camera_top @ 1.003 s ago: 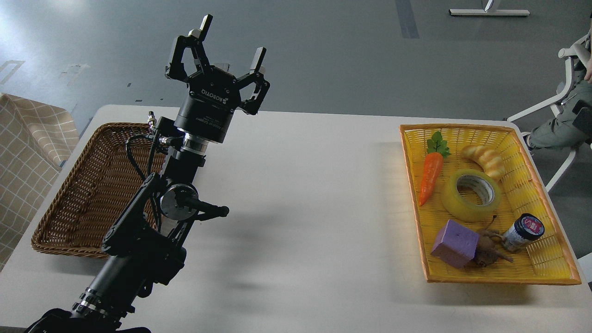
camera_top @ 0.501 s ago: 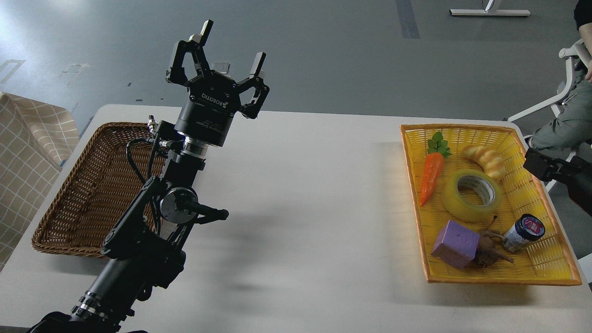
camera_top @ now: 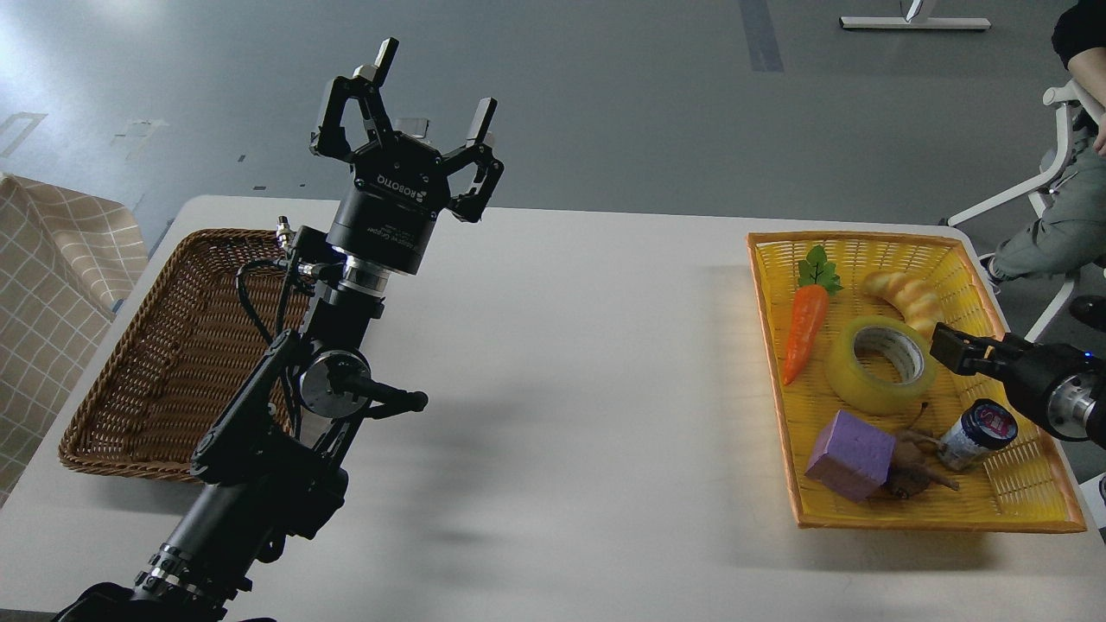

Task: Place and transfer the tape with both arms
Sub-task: 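Lower the right gripper into the orange tray toward the yellow tape roll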

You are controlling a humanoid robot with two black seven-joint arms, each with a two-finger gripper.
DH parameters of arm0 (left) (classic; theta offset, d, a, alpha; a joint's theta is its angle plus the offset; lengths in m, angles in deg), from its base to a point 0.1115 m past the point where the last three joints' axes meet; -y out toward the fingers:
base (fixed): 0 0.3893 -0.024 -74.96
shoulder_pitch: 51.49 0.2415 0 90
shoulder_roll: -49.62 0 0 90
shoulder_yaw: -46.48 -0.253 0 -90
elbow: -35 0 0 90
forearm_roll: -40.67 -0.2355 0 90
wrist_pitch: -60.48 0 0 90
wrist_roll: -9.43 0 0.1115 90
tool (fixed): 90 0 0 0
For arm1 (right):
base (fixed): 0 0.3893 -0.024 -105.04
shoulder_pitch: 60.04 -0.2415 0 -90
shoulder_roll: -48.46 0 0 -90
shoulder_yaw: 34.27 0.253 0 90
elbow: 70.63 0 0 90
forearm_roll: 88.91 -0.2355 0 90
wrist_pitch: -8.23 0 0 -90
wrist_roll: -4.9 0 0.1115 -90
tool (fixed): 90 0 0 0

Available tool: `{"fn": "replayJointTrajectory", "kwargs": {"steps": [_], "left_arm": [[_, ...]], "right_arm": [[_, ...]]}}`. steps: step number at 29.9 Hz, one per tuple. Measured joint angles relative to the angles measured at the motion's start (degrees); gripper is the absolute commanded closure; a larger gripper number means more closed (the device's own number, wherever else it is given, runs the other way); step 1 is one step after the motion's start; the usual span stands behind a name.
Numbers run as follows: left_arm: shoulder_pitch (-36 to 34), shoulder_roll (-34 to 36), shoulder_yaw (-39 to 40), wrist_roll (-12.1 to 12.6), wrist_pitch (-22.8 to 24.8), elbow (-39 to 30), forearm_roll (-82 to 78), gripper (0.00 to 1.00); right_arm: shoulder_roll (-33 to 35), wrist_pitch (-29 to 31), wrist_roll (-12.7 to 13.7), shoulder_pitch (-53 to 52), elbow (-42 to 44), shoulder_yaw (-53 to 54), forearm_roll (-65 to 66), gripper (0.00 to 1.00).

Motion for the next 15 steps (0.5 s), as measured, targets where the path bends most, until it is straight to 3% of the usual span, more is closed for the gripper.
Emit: {"fn": "replayJointTrajectory", "kwargs": {"steps": [15], "left_arm": [[-0.08, 0.30, 0.10, 0.00, 0.00, -0.05, 0.00, 0.02]], "right_arm": [[0.49, 0.00, -0.40, -7.70, 6.65, -8.80, -0.11, 0.22]]}}
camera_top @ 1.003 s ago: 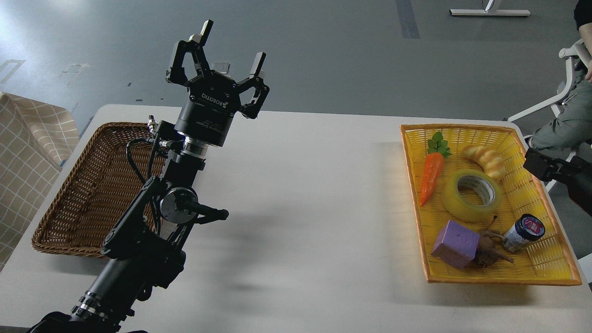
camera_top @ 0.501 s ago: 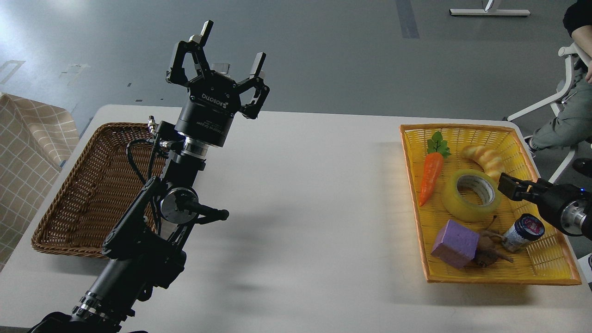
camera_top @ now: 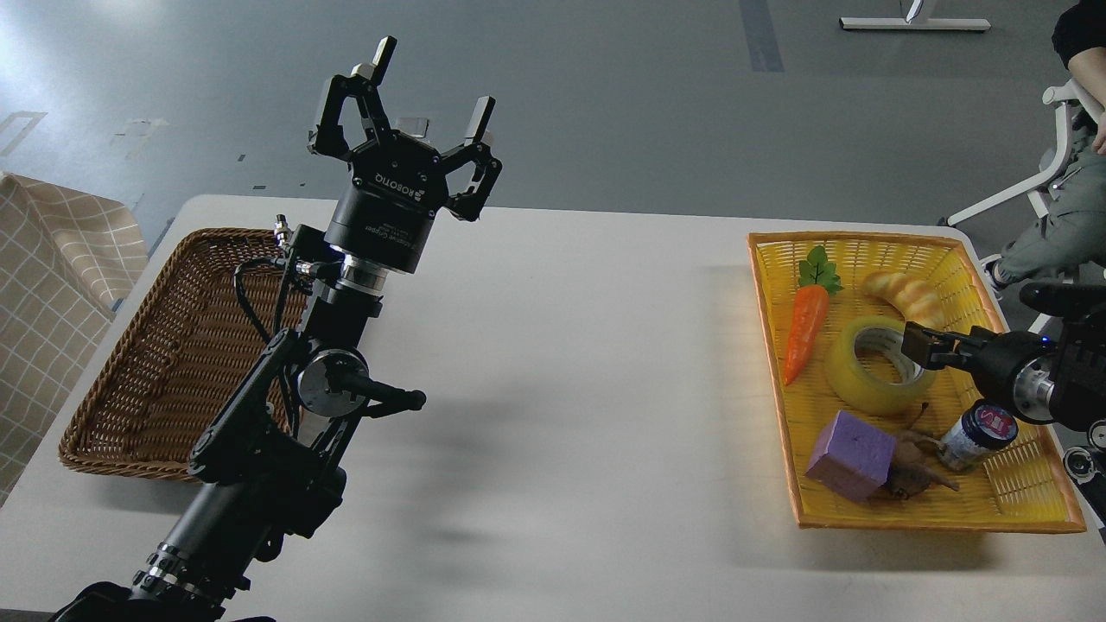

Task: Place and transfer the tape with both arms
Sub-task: 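Lower the right gripper into the orange tray toward the yellow tape roll, then grasp the yellow tape roll with the right gripper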

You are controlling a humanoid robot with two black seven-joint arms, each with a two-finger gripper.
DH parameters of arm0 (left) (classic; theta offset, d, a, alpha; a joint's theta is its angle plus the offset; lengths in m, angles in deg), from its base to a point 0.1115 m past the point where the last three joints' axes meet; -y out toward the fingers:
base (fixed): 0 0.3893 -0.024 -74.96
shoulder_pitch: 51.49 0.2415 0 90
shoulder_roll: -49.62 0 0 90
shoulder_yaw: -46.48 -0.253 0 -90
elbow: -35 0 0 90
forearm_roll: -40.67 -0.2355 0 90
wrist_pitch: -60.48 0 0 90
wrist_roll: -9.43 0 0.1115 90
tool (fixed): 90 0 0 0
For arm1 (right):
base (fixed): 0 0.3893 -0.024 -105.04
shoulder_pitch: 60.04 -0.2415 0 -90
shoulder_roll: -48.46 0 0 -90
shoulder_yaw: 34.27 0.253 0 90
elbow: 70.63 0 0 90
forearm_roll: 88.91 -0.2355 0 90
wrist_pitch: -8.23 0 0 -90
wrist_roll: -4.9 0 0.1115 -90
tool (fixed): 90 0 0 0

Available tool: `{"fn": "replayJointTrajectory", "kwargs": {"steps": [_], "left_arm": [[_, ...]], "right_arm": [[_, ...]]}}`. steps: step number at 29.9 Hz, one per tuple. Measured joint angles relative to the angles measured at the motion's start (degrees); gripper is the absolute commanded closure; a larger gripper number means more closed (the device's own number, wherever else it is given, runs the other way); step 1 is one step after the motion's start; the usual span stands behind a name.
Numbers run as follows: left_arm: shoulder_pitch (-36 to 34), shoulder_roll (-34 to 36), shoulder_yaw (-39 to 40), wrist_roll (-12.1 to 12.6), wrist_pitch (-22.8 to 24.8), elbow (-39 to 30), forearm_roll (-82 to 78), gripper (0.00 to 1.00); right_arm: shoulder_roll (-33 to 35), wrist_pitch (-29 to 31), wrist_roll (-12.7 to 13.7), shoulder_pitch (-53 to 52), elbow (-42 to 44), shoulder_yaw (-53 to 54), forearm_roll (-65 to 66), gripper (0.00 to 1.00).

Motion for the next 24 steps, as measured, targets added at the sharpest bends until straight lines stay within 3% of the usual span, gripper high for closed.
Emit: {"fn": "replayJointTrajectory", "kwargs": {"steps": [20, 24], "left_arm": [[-0.08, 0.08, -0.06, -0.02, 0.00, 0.09, 0.09, 0.02], [-0.08, 0.11, 0.00, -0.02, 0.00, 0.09, 0.09, 0.02]], "right_arm": [[-2.23, 0.00, 0.08, -0.71, 3.70, -1.33, 0.09, 0.22], [-2.65, 0.00, 0.07, -0.71, 3.73, -1.56, 0.09, 0.28]]}}
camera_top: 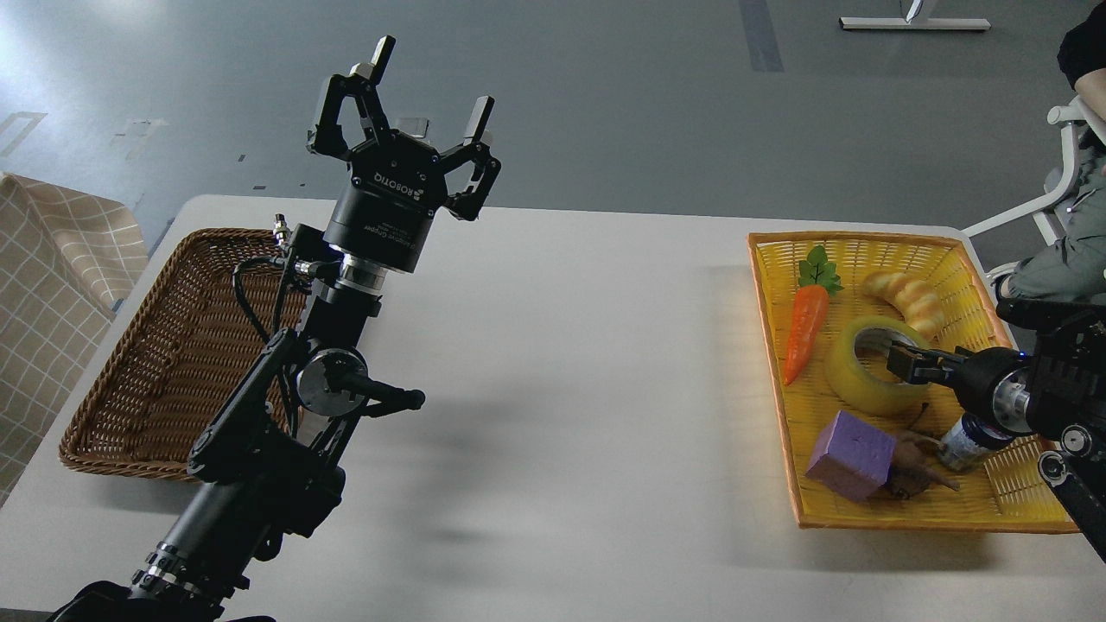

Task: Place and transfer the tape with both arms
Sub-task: 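Grasp the yellow tape roll with the right gripper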

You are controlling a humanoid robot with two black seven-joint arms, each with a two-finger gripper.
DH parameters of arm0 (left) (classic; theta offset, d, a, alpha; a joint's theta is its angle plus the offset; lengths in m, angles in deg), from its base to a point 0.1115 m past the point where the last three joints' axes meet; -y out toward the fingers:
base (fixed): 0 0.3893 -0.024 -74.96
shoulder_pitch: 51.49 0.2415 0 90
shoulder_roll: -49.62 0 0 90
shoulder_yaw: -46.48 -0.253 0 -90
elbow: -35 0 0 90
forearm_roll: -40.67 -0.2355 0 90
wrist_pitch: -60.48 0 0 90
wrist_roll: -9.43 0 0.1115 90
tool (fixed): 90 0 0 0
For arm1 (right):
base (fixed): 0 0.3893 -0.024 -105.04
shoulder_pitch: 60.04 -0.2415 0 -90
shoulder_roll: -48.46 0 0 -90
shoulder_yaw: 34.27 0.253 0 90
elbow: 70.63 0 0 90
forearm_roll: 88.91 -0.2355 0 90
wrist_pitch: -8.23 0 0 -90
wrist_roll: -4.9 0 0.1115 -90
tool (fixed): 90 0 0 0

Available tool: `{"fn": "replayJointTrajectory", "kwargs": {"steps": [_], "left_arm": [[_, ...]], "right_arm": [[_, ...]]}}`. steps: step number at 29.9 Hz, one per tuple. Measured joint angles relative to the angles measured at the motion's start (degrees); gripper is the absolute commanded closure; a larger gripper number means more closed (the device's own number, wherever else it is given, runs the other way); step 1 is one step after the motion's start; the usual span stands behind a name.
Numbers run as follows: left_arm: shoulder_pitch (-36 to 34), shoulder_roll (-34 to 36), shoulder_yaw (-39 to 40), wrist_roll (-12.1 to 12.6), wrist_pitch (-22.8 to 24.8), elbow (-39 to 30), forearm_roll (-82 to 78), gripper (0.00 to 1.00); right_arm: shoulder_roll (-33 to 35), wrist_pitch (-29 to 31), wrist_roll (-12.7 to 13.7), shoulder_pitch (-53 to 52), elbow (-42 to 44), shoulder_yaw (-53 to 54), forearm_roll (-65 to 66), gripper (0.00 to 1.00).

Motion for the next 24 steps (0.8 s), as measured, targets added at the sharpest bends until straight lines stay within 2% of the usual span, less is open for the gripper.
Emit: {"fn": "replayJointTrajectory", "kwargs": {"steps": [3, 7, 8, 9, 16, 19, 24], "left_arm": [[0.00, 0.00, 0.00, 0.00, 0.00, 0.00, 0.00, 0.02], [0.00, 0.05, 0.01, 0.00, 0.00, 0.00, 0.06, 0.02], [0.00, 0.05, 0.02, 0.00, 0.00, 0.00, 0.07, 0.02], [0.00, 0.04, 0.02, 0.00, 0.00, 0.00, 0.08, 0.02], [0.00, 0.00, 0.02, 0.00, 0.00, 0.00, 0.08, 0.02], [0.00, -0.01, 0.02, 0.00, 0.00, 0.00, 0.09, 0.02], [-0.08, 0.20, 0.01, 0.00, 0.00, 0.00, 0.09, 0.02]], "right_arm": [[-0.02, 0.00, 0.09, 0.00, 0.04, -0.08, 0.00, 0.37], [-0.03, 0.00, 0.58, 0.00, 1.41, -0.10, 0.00, 0.38], [-0.03, 0.00, 0.65, 0.00, 1.80, -0.10, 0.00, 0.45], [-0.03, 0.00, 0.68, 0.00, 2.04, -0.09, 0.00, 0.48], [-0.12, -0.02, 0.71, 0.17, 2.50, -0.06, -0.07, 0.64], [-0.26, -0.02, 0.71, 0.17, 2.51, -0.06, -0.09, 0.66], [-0.35, -0.01, 0.71, 0.14, 2.43, -0.06, -0.09, 0.84]]}}
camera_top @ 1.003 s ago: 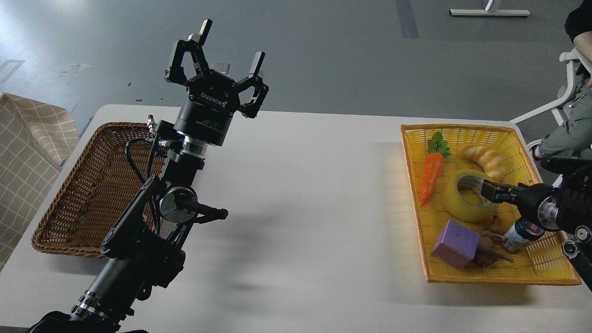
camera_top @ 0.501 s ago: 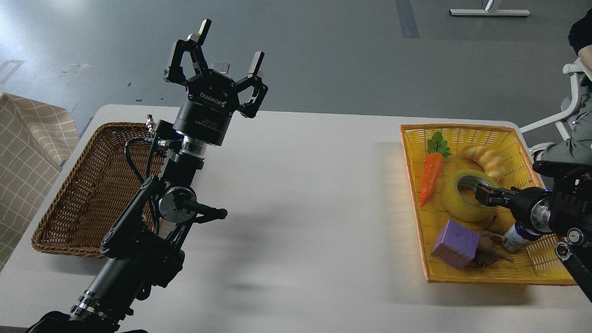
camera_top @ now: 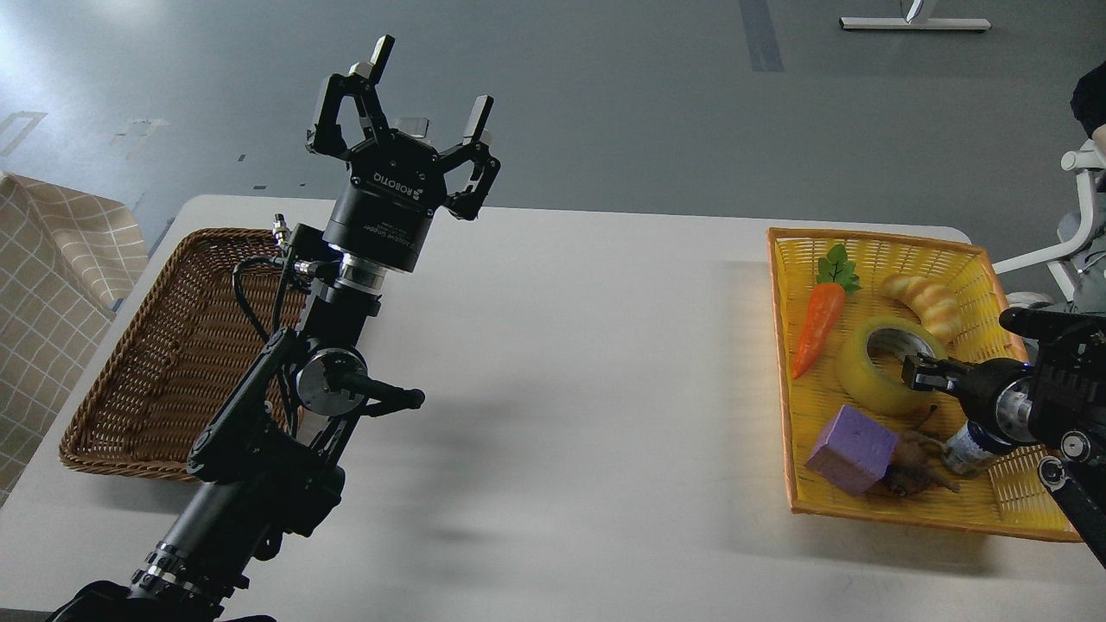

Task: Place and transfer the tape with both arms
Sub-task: 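Grasp the yellow tape roll with the right gripper, then lift the tape roll and carry it toward the table center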

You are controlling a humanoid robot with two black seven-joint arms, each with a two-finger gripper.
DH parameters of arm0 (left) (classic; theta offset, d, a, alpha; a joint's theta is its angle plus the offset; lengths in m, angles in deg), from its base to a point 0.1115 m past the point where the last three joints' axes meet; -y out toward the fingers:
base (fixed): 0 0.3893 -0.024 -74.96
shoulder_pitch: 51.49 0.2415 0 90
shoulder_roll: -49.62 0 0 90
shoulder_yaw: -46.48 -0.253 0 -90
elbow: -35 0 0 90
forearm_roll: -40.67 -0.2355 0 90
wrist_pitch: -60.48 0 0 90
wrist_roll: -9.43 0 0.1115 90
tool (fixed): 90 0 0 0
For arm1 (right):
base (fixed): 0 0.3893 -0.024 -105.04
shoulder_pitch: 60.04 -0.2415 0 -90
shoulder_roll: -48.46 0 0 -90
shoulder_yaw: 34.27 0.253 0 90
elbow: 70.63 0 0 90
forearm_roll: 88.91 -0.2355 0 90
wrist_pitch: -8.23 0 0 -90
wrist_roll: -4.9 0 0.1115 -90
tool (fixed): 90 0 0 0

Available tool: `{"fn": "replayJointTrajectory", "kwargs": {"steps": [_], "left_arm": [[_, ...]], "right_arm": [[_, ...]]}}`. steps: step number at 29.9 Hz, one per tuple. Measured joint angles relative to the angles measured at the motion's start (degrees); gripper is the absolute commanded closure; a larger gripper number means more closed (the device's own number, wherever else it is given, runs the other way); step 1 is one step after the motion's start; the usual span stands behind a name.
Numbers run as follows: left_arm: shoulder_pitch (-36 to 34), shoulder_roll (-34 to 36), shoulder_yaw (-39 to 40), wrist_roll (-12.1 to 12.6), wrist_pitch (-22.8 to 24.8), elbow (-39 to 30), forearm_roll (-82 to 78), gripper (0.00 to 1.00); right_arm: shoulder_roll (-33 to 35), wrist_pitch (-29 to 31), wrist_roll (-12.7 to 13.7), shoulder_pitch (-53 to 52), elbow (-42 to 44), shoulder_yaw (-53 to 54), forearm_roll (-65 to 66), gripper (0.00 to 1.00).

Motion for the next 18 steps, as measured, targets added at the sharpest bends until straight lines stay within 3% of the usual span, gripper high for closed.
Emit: {"fn": "replayJointTrajectory", "kwargs": {"steps": [8, 18], "left_arm": [[-0.01, 0.22, 0.00, 0.00, 0.00, 0.00, 0.13, 0.02], [-0.02, 0.48, -0.01, -0.06, 0.00, 0.02, 0.18, 0.02]], "right_arm": [[-0.11, 0.00, -0.03, -0.12, -0.25, 0.06, -0.39, 0.92], [-0.21, 0.02, -0.66, -0.17, -1.04, 0.23, -1.02, 0.93]]}}
